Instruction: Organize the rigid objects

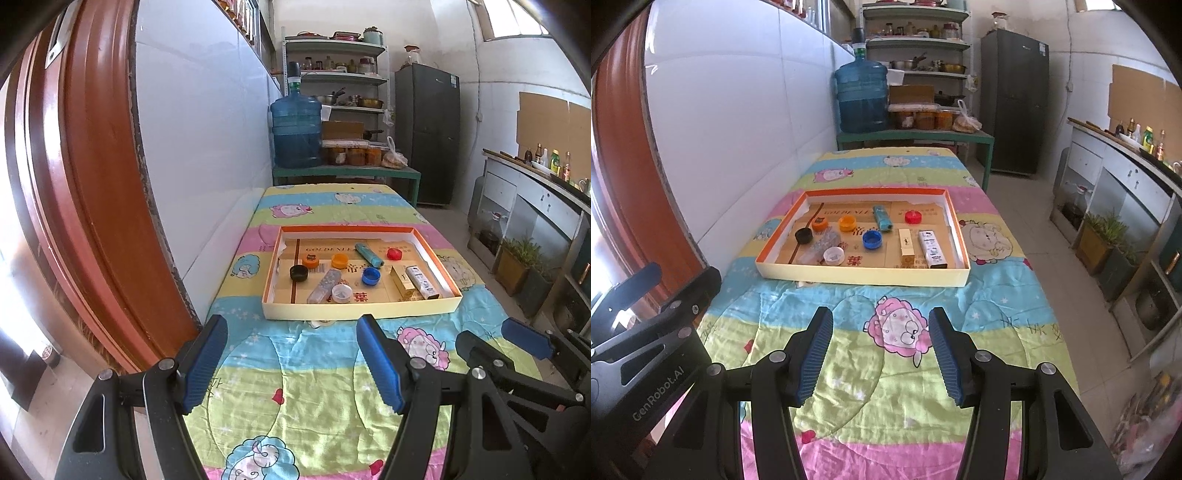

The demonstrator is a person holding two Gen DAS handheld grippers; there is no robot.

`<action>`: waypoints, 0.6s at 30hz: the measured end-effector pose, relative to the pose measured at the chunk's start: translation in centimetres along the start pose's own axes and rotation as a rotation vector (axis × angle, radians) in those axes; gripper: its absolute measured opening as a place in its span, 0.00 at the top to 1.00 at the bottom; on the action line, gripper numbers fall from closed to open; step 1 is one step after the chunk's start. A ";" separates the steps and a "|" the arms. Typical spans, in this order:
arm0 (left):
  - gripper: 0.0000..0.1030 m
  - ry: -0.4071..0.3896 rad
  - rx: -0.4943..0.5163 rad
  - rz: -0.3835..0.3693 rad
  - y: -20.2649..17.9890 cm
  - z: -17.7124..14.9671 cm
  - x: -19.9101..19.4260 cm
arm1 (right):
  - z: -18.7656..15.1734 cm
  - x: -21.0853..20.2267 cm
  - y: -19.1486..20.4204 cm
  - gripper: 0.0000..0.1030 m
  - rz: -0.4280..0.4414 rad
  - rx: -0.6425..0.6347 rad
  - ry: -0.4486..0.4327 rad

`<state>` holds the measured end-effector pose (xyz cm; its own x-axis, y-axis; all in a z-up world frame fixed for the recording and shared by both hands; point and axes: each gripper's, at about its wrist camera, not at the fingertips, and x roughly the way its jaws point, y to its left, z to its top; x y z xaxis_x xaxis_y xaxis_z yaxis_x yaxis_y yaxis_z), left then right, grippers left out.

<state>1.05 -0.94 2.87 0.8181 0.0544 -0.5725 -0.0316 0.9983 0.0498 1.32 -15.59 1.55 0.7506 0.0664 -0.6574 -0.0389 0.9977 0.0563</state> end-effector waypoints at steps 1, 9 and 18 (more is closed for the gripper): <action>0.30 0.001 0.001 -0.001 0.0 0.0 0.0 | 0.0 0.0 0.0 0.46 -0.001 0.001 -0.001; 0.30 0.022 0.004 -0.011 -0.1 -0.3 0.5 | 0.2 0.0 -0.1 0.46 -0.009 0.002 -0.017; 0.30 0.036 0.004 -0.018 -0.1 -0.4 0.9 | 0.3 0.0 0.0 0.46 -0.014 0.000 -0.025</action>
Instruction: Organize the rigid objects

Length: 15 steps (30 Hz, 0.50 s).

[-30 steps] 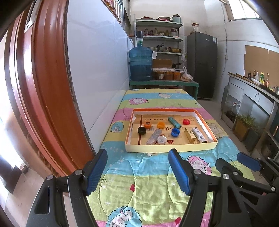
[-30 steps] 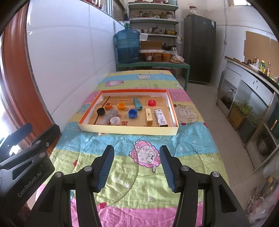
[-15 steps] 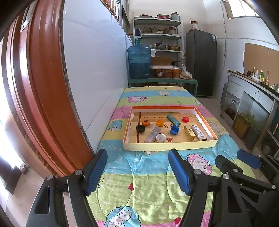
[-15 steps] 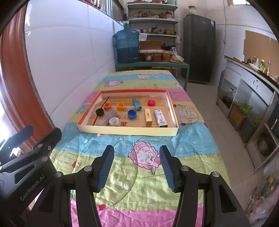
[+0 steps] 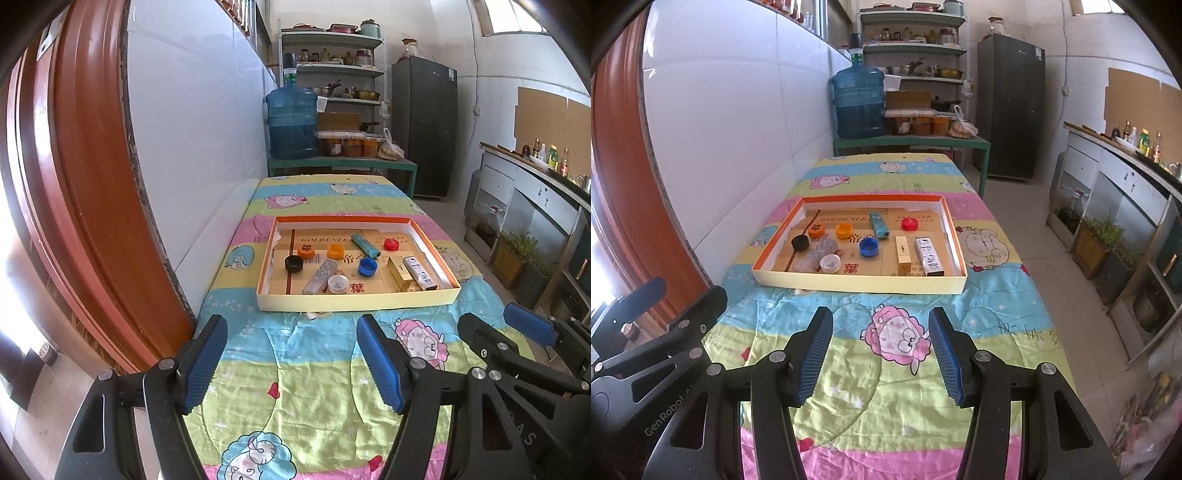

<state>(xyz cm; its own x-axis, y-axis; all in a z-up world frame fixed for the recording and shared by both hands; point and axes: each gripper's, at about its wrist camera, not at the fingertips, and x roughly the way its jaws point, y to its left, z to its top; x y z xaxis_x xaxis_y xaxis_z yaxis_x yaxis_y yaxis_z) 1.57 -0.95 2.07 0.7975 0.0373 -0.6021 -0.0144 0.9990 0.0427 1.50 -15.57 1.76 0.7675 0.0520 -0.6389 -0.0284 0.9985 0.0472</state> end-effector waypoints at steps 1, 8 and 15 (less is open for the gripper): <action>0.30 0.003 0.001 -0.001 0.0 0.0 0.0 | 0.0 0.0 0.0 0.46 -0.002 0.000 -0.002; 0.30 0.016 0.007 -0.008 -0.1 -0.1 0.2 | 0.3 -0.1 -0.1 0.46 -0.014 -0.002 -0.019; 0.30 0.017 0.008 -0.004 -0.2 -0.2 0.3 | 0.3 0.0 0.0 0.46 -0.010 -0.005 -0.019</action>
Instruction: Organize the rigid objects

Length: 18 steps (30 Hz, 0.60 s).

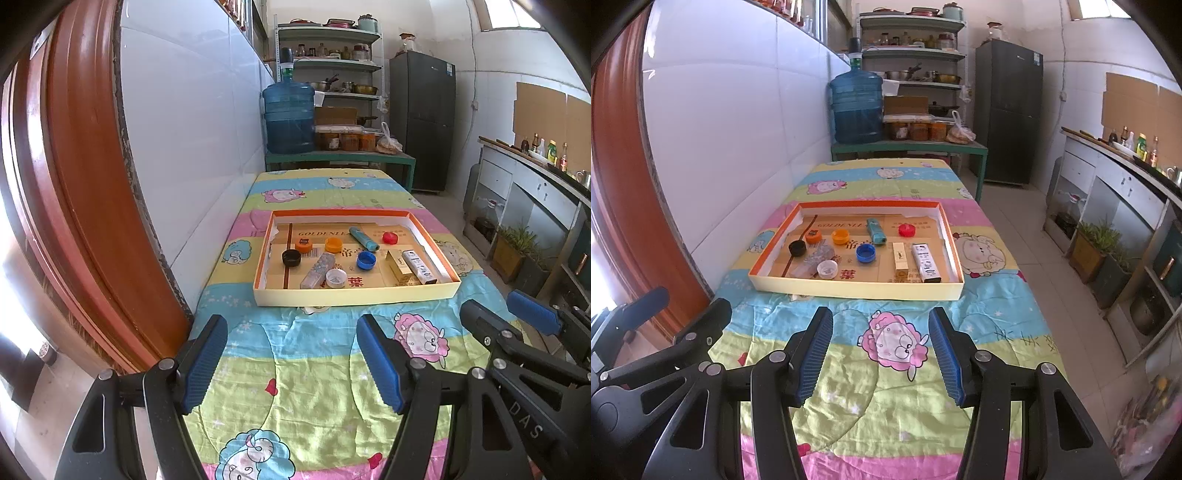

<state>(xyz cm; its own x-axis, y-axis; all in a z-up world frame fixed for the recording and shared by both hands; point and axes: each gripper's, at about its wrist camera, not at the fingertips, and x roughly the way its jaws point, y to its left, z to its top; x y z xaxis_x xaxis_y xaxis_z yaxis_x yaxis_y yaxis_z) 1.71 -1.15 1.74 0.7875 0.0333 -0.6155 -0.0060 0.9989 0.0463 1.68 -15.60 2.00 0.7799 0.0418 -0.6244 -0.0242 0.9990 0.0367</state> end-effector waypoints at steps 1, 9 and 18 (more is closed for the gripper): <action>0.30 0.000 0.000 0.001 0.0 0.0 0.0 | 0.0 0.0 0.0 0.46 0.000 -0.001 -0.001; 0.30 0.006 -0.002 0.000 0.0 0.1 0.2 | 0.1 0.0 -0.1 0.46 -0.004 -0.001 -0.006; 0.30 0.041 -0.029 -0.035 0.3 0.0 0.9 | 0.2 0.1 -0.1 0.46 -0.006 -0.002 -0.008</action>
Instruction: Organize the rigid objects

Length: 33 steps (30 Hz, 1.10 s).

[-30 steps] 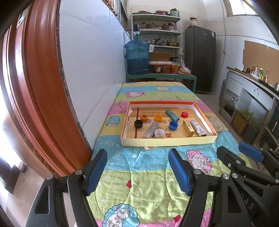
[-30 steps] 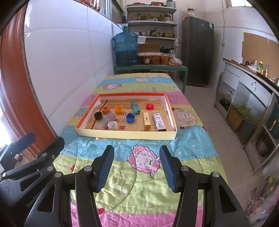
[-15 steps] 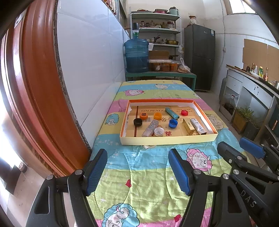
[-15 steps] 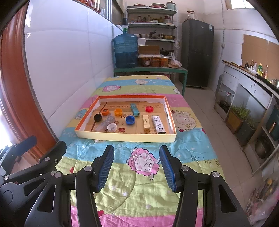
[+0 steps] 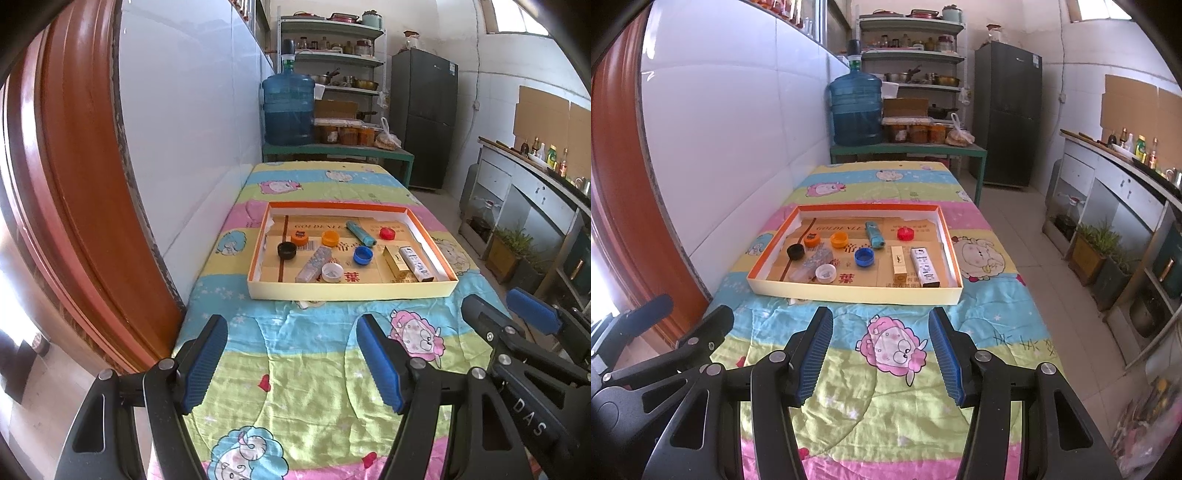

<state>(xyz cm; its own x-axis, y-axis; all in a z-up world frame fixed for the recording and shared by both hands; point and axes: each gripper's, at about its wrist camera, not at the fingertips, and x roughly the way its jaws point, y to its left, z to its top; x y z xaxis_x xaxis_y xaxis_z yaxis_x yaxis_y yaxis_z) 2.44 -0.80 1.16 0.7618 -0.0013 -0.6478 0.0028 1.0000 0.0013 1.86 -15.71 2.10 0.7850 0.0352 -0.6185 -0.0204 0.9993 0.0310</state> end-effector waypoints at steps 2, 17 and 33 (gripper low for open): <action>0.30 0.009 -0.005 -0.005 0.0 -0.1 0.2 | 0.0 0.0 0.0 0.46 -0.001 0.000 0.000; 0.30 0.021 -0.013 -0.010 0.1 -0.1 0.6 | -0.1 0.2 -0.2 0.46 0.001 0.003 0.006; 0.30 0.022 -0.013 -0.010 0.2 -0.1 0.7 | -0.2 0.4 -0.2 0.46 0.003 0.004 0.010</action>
<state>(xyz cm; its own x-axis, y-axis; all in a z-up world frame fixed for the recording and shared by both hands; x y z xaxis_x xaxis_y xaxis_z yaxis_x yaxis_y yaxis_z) 2.91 -0.65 0.56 0.7471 -0.0110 -0.6646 0.0016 0.9999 -0.0147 2.06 -15.90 1.63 0.7789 0.0387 -0.6259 -0.0204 0.9991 0.0364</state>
